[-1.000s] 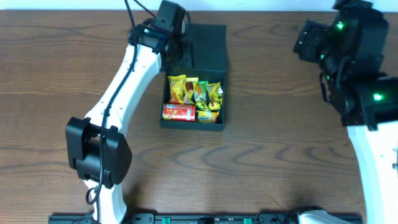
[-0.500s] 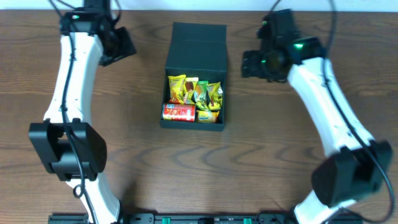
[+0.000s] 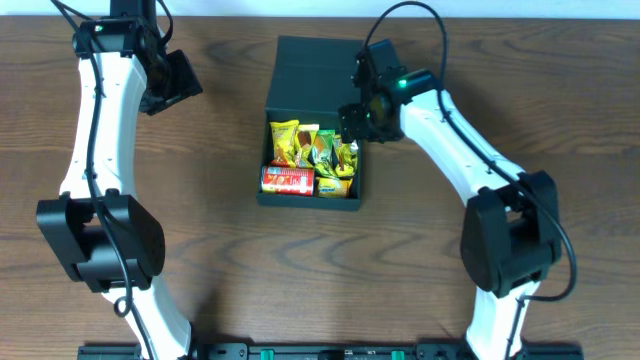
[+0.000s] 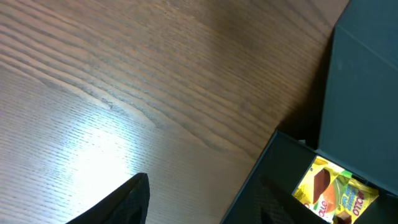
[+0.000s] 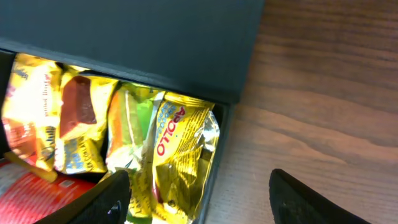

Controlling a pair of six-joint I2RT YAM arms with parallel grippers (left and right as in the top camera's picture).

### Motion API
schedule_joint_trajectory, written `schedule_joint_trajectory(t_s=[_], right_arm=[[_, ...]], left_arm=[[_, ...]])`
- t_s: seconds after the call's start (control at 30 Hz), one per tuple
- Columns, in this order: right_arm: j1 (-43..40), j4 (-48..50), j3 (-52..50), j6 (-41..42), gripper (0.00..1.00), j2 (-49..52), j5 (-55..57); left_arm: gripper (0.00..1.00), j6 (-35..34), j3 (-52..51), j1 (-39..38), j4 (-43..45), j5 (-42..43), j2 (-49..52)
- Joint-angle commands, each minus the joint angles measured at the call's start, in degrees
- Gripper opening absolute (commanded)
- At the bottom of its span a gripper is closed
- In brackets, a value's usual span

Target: Pack container

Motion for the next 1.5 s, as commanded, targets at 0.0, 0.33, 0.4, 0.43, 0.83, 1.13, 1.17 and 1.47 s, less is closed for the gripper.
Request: schedule_joint_trajectory(t_s=[0.0,0.33,0.4,0.43,0.83,1.13,1.17,1.47], right_arm=[[1.18,0.55,0.0,0.81,0.72,1.6,2.58],[1.55,2.21,0.0,-3.19,0.59,4.87,8.94],[1.55,2.95,0.0,-5.57,0.51,4.87,9.7],[1.55,3.1,0.0,-6.25,0.49,4.87,10.14],[1.55,5.27,0.0,-14.08,0.21,4.87,9.03],[1.55,5.73,0.0,-18.29,0.21,4.85,7.87],[1.55,5.75,0.0,-19.52,0.22,4.85,7.87],[1.55,5.53,0.0,-22.82,0.23,4.87,7.85]], left_arm=[[0.56,1.27,0.98,0.04,-0.02,-0.48,-0.04],[0.56,1.7,0.98,0.04,0.0,-0.46,-0.04],[0.56,1.7,0.98,0.04,0.0,-0.46,-0.04],[0.56,1.7,0.98,0.04,-0.02,-0.46,-0.04],[0.57,1.68,0.98,0.02,0.81,-0.46,-0.04],[0.56,1.68,0.98,0.02,0.83,-0.44,-0.04],[0.56,1.68,0.98,0.02,0.81,-0.46,-0.04],[0.56,1.68,0.98,0.02,0.85,-0.46,-0.04]])
